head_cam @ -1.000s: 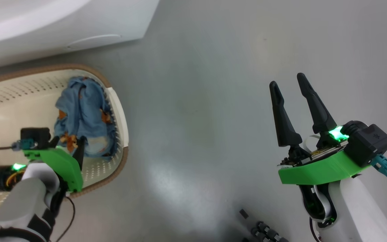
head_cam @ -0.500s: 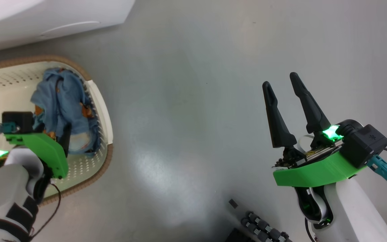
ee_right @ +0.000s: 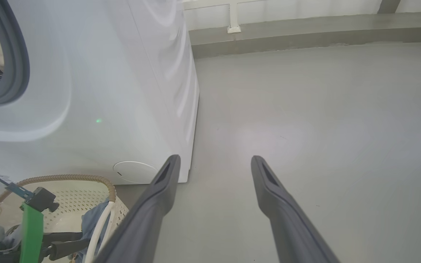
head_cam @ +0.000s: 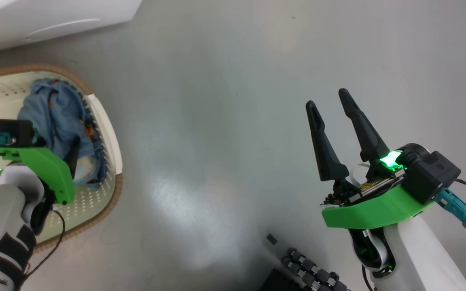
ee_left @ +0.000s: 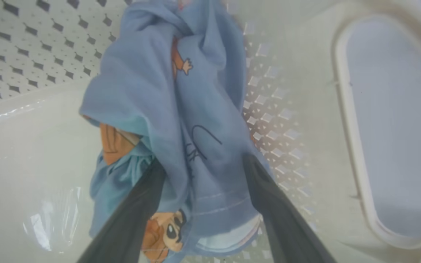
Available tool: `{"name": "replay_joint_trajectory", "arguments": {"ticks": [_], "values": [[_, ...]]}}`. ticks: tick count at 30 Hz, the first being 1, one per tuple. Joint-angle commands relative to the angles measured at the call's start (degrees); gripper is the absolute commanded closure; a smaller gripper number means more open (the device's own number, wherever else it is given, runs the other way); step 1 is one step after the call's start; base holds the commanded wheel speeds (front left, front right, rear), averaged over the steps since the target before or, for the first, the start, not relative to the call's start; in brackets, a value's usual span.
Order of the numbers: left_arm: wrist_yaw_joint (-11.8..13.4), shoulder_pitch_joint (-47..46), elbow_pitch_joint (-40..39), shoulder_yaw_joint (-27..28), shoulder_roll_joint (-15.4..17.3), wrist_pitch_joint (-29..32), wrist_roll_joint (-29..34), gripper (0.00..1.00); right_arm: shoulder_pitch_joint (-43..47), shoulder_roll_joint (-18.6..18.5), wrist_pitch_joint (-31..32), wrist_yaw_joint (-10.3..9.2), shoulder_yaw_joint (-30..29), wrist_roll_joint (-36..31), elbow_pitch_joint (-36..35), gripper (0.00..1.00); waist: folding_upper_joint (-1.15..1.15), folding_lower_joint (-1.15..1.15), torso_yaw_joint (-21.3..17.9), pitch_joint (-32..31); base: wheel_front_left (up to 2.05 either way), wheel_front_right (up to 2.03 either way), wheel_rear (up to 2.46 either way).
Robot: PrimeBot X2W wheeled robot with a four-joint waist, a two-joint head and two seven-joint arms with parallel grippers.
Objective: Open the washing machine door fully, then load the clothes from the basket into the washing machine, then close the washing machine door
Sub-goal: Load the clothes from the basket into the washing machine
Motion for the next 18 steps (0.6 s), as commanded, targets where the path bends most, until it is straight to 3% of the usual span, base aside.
{"name": "replay_joint_trajectory", "arguments": {"ticks": [1, 8, 9, 11, 12, 13, 14, 18], "values": [[0.0, -0.4, -0.3, 0.4, 2.1, 0.2, -0.5, 0.0, 0.5, -0.5, -0.5, 0.25, 1.2, 0.4, -1.4, 0.0, 0.0, 0.0, -0.4, 0.2, 0.0, 0.0, 0.0], [0.0, -1.6, 1.6, -2.6, 3.1, 0.4, -2.7, 0.0, 1.2, -0.5, -0.5, 0.25, 1.9, 0.0, -1.9, 0.0, 0.0, 0.0, -1.5, 0.9, 0.0, 0.0, 0.0], [0.0, -1.8, 1.9, -3.0, 3.1, 0.4, -2.9, 0.11, 1.3, -0.5, -0.5, 0.25, 2.0, -0.1, -1.9, 0.0, 0.0, 0.0, -1.6, 0.9, 0.0, 0.0, 0.0], [0.0, -2.0, 2.3, -3.7, 3.2, 0.5, -3.5, 0.52, 1.5, -0.5, -0.5, 0.25, 2.0, -0.3, -2.0, 0.0, 0.0, 0.0, -1.8, 0.9, 0.0, 0.0, 0.0], [0.0, -2.0, 2.3, -3.7, 3.2, 0.5, -3.5, 0.52, 1.5, -0.5, -0.5, 0.25, 2.0, -0.3, -2.0, 0.0, 0.0, 0.0, -1.8, 0.9, 0.0, 0.0, 0.0], [0.0, -2.2, 2.7, -4.3, 3.2, 0.4, -4.1, 0.87, 1.6, -0.5, -0.5, 0.25, 2.0, -0.5, -2.1, 0.0, 0.0, 0.0, -1.9, 0.8, 0.0, 0.0, 0.0], [0.0, -2.3, 2.8, -4.6, 3.2, 0.4, -4.5, 1.0, 1.7, -0.5, -0.5, 0.25, 2.0, -0.5, -2.1, 0.0, 0.0, 0.0, -1.9, 0.8, 0.0, 0.0, 0.0], [0.0, -2.7, 3.0, -5.4, 2.9, -0.4, -5.9, 1.0, 1.8, -0.5, -0.5, 0.25, 1.7, -1.0, -2.2, 0.0, 0.0, 0.0, -1.6, 0.4, 0.0, 0.0, 0.0]]}}
